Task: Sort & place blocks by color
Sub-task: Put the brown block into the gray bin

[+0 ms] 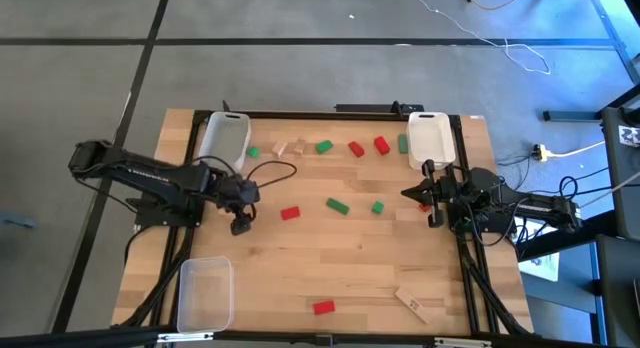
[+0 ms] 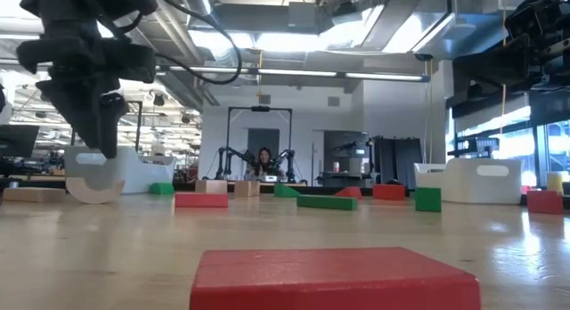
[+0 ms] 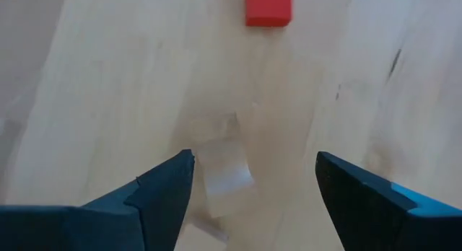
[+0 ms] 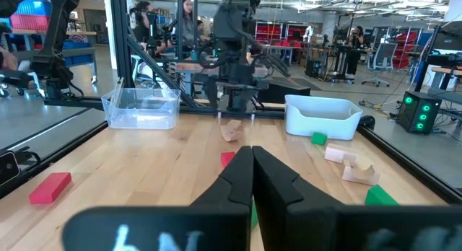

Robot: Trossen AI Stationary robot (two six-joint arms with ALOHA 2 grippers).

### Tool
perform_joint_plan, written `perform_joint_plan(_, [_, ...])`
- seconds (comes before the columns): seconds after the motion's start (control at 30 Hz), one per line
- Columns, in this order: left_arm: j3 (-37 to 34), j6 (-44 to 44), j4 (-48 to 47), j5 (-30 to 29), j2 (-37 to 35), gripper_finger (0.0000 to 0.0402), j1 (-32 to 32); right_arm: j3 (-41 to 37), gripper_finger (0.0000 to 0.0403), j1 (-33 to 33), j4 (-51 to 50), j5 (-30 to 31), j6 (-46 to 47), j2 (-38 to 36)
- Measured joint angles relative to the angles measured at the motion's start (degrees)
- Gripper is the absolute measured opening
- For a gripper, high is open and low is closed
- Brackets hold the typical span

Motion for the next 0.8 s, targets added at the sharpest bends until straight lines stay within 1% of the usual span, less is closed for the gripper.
perform_joint_plan(0.03, [-0.4, -0.3, 0.6, -0.5, 0.0, 0.0282, -0.5, 0.0, 0.0006, 0.0, 0.0, 0.0, 0.0, 0.0])
perform_joint_plan(0.2, [-1.5, -1.4, 1.2, -7.5, 0.5, 0.0282, -2.4, 0.0, 0.0006, 0.0, 0.0, 0.0, 0.0, 0.0])
perform_joint_plan(0.4, [-3.9, -2.0, 4.2, -6.6, 1.1, 0.0282, -2.6, 0.0, 0.0006, 0.0, 0.0, 0.0, 0.0, 0.0])
perform_joint_plan(0.5, [-4.8, -2.9, 4.9, -7.5, 1.9, 0.0282, -2.6, 0.0, 0.0006, 0.0, 0.0, 0.0, 0.0, 0.0])
perform_joint_plan(0.8, [-6.3, -2.7, 8.9, -7.6, 8.3, 0.0282, -2.6, 0.0, 0.0006, 0.0, 0.0, 0.0, 0.0, 0.0])
